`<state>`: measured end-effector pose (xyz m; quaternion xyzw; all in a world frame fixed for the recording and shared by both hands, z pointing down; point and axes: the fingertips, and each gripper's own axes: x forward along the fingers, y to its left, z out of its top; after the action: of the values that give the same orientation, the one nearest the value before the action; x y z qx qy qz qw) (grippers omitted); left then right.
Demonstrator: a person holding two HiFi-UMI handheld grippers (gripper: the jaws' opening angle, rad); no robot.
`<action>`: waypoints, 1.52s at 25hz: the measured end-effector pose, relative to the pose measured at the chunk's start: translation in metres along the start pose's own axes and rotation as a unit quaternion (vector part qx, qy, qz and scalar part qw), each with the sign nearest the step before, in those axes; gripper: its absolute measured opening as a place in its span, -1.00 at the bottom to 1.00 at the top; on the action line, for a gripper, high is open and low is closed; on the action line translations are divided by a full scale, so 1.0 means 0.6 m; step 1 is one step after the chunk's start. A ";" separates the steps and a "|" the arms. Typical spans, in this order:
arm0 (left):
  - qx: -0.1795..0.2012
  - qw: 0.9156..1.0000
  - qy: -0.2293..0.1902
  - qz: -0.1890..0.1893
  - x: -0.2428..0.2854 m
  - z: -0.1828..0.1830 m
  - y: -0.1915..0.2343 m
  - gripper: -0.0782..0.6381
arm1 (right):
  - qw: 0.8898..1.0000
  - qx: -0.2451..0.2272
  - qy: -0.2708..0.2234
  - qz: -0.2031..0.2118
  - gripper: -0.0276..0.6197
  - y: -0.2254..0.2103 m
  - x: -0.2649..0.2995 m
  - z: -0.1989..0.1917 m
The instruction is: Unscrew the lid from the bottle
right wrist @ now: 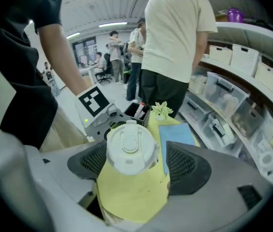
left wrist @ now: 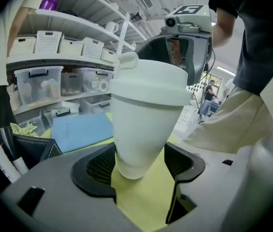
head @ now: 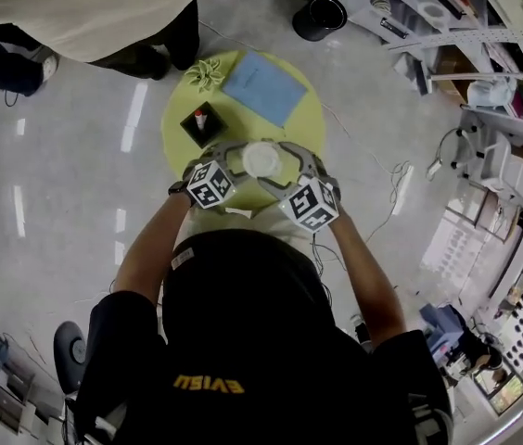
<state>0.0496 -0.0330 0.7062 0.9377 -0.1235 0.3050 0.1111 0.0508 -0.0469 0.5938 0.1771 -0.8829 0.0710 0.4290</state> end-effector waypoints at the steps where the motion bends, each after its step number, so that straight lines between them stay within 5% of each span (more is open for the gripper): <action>1: 0.000 1.000 -0.001 0.001 0.003 -0.001 0.000 0.13 | 0.999 0.029 -0.007 -0.024 0.27 -0.002 -0.003 -0.003; 7: -0.002 1.000 -0.001 0.005 0.003 -0.001 -0.006 0.13 | 0.976 0.186 -0.050 -0.105 0.19 0.007 -0.014 -0.014; 22: -0.005 1.000 -0.001 0.019 0.004 -0.001 -0.011 0.13 | 0.936 0.256 -0.074 -0.231 0.15 0.008 0.001 -0.022; 28: -0.004 1.000 0.001 0.020 0.006 0.003 -0.013 0.12 | 0.952 0.228 -0.078 -0.187 0.14 0.008 -0.002 -0.021; 38: -0.010 1.000 0.008 0.024 0.002 0.005 -0.013 0.12 | 0.995 0.071 -0.069 -0.026 0.14 0.016 -0.004 -0.013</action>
<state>0.0545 -0.0266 0.7032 0.9310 -0.1481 0.3134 0.1140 0.0541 -0.0350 0.5967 0.2344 -0.8984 0.1101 0.3546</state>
